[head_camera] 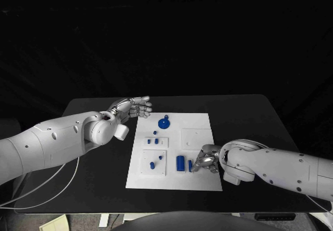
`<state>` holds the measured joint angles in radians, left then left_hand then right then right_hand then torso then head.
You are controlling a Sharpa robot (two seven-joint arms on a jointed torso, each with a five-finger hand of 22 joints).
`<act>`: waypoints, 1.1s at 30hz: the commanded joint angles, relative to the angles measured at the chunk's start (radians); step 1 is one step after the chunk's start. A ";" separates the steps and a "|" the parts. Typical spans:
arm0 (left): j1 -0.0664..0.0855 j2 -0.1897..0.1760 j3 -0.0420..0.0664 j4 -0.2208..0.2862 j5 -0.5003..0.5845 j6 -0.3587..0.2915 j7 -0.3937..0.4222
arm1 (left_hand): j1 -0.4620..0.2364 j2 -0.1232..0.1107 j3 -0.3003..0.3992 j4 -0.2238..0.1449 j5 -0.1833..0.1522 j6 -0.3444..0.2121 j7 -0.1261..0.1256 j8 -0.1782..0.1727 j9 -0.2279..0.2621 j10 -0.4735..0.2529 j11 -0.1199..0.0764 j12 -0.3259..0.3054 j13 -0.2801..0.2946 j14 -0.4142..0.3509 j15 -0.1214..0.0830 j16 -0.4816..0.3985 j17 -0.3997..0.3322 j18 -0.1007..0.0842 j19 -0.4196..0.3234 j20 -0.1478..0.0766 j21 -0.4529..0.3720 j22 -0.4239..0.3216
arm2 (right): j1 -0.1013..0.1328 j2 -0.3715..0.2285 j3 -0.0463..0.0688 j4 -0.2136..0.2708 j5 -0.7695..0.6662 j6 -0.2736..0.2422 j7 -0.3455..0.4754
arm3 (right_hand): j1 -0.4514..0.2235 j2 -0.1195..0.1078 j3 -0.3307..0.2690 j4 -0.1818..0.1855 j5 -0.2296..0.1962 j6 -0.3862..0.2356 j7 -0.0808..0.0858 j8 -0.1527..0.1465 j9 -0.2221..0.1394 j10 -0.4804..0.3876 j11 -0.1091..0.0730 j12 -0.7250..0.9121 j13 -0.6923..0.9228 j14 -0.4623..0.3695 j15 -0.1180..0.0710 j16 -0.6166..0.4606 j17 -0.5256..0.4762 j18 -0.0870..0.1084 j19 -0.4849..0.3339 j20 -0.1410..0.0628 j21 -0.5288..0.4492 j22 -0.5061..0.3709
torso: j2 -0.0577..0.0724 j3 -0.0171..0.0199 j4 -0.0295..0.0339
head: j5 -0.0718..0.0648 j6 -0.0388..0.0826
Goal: Assemble the parts on the task board
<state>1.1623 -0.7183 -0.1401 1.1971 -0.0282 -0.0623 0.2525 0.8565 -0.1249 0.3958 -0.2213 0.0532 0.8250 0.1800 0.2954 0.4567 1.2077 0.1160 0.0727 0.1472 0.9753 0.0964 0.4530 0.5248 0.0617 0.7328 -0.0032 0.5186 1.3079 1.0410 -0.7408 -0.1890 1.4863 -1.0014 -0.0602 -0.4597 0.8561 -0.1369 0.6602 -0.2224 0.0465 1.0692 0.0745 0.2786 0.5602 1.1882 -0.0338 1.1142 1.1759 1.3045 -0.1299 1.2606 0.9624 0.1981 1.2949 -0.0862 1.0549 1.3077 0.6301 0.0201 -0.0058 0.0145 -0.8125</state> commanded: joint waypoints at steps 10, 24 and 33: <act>0.001 0.000 0.001 0.003 -0.005 0.015 0.004 | -0.004 0.004 0.003 0.005 -0.003 -0.009 0.000 0.006 -0.001 -0.006 0.003 -0.001 -0.002 0.006 0.000 -0.007 0.002 0.013 0.004 0.000 -0.007 0.014 | -0.005 0.008 -0.002 -0.002 -0.013 0.016 0.009 | 0.008 0.011 0.003 -0.007 0.003 0.002 0.003 0.007 0.001 0.007 0.000 -0.005 0.002 0.002 -0.006 -0.004 0.001 0.064 0.002 0.005 -0.006 0.003 | 0.000 -0.0003 -0.0002 | 0.000 -0.002; 0.001 0.000 0.001 0.003 -0.005 0.015 0.003 | -0.005 0.004 0.003 0.005 -0.003 -0.009 0.000 0.006 -0.001 -0.006 0.003 -0.001 -0.002 0.006 0.000 -0.008 0.003 0.013 0.004 0.000 -0.007 0.014 | -0.008 0.009 -0.003 -0.003 -0.037 -0.013 0.007 | 0.034 0.031 0.022 -0.021 0.003 0.006 0.002 0.009 -0.001 0.015 -0.001 0.001 0.007 0.003 -0.007 -0.004 0.001 0.064 0.002 0.009 -0.006 0.003 | 0.000 0.0003 -0.0004 | -0.001 -0.005; 0.001 -0.007 0.001 0.003 -0.006 0.014 0.003 | -0.005 0.004 0.003 0.006 -0.003 -0.009 0.000 0.006 -0.001 -0.005 0.003 0.000 -0.002 0.006 0.000 -0.008 0.004 0.013 0.005 0.000 -0.007 0.014 | -0.008 0.009 -0.003 -0.007 0.017 -0.040 0.010 | -0.011 0.038 0.037 0.036 0.003 0.011 0.001 0.009 -0.005 0.023 -0.001 0.004 0.012 0.004 -0.007 -0.004 0.002 0.064 0.006 0.017 -0.007 0.002 | 0.001 -0.0002 0.0006 | -0.001 -0.006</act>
<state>1.1623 -0.7271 -0.1402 1.1979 -0.0297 -0.0616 0.2502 0.8565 -0.1249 0.3980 -0.2192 0.0532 0.8250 0.1800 0.2954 0.4569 1.2077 0.1160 0.0726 0.1473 0.9753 0.0964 0.4490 0.5277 0.0591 0.7328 -0.0033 0.5147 1.3077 1.0333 -0.7317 -0.1919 1.4822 -1.0003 -0.0813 -0.4587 0.8527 -0.0996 0.6969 -0.1901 0.0464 1.0746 0.0751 0.2826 0.5567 1.2029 -0.0340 1.1142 1.1865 1.3113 -0.1297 1.2606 0.9633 0.1984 1.2985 -0.0750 1.0512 1.3074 0.6303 0.0201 -0.0058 0.0136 -0.8176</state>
